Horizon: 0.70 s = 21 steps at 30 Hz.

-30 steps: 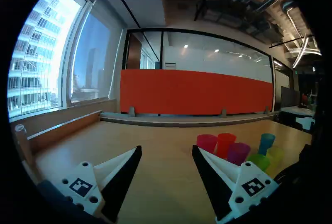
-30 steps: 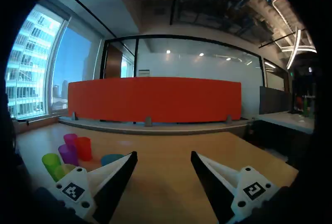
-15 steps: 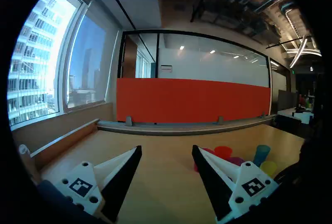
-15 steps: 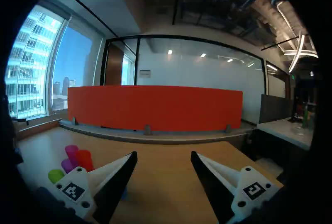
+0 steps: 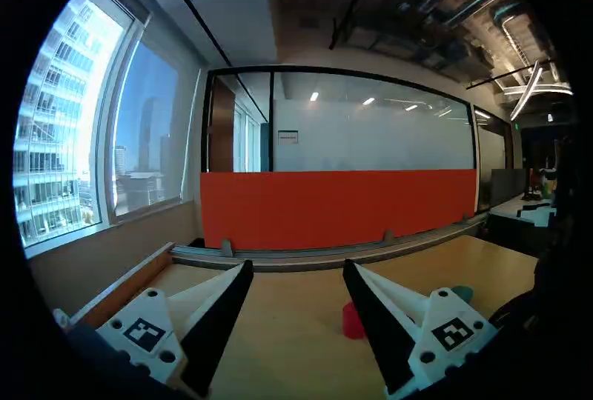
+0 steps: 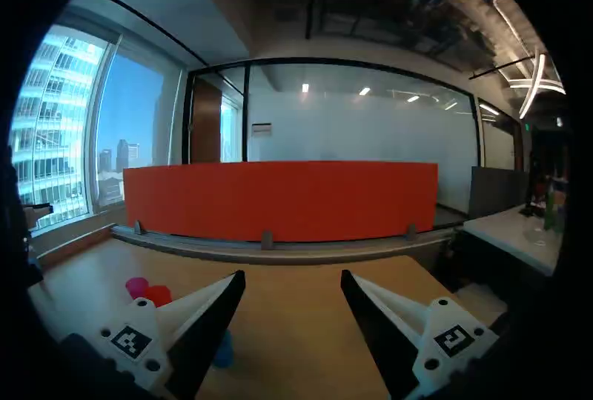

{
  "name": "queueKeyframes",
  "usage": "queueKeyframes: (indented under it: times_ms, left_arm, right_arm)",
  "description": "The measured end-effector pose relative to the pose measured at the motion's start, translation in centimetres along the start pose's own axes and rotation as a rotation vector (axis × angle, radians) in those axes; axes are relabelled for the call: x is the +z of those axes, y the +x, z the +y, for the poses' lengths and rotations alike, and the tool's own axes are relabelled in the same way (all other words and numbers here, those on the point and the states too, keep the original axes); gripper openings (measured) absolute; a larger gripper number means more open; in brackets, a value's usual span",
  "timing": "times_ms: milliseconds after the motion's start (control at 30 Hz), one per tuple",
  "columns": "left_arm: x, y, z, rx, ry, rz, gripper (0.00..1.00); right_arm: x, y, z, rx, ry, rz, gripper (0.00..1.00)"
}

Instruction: Pour water

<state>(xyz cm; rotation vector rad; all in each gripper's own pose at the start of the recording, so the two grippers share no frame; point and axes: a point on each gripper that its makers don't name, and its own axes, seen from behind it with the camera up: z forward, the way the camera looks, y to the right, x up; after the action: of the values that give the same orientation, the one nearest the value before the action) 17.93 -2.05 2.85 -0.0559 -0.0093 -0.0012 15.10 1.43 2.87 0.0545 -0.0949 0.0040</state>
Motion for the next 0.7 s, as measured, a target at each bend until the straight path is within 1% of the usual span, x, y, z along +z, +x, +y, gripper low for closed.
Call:
queueKeyframes:
  times_ms: [100, 167, 267, 500, 700]
  left_arm:
    - [0.3, 1.5, 0.4, 0.003, -0.015, -0.002, 0.90]
    - [0.5, 2.4, 0.7, -0.004, -0.029, 0.000, 0.90]
    - [0.6, 3.2, 1.2, -0.012, -0.051, 0.000, 0.90]
    - [0.7, 2.6, 2.5, 0.003, -0.093, -0.023, 0.90]
    - [0.7, 2.2, 4.0, 0.011, -0.149, -0.035, 0.90]
  right_arm:
    - [0.1, 1.1, 0.1, -0.006, 0.001, 0.005, 1.00]
    - [0.1, 1.8, 0.0, -0.014, 0.003, 0.006, 1.00]
    - [0.0, 2.6, -0.2, -0.027, 0.014, 0.012, 1.00]
    - [-0.2, 2.7, -1.0, -0.050, 0.055, 0.008, 1.00]
    - [-0.3, 2.8, -2.3, -0.061, 0.129, 0.009, 1.00]
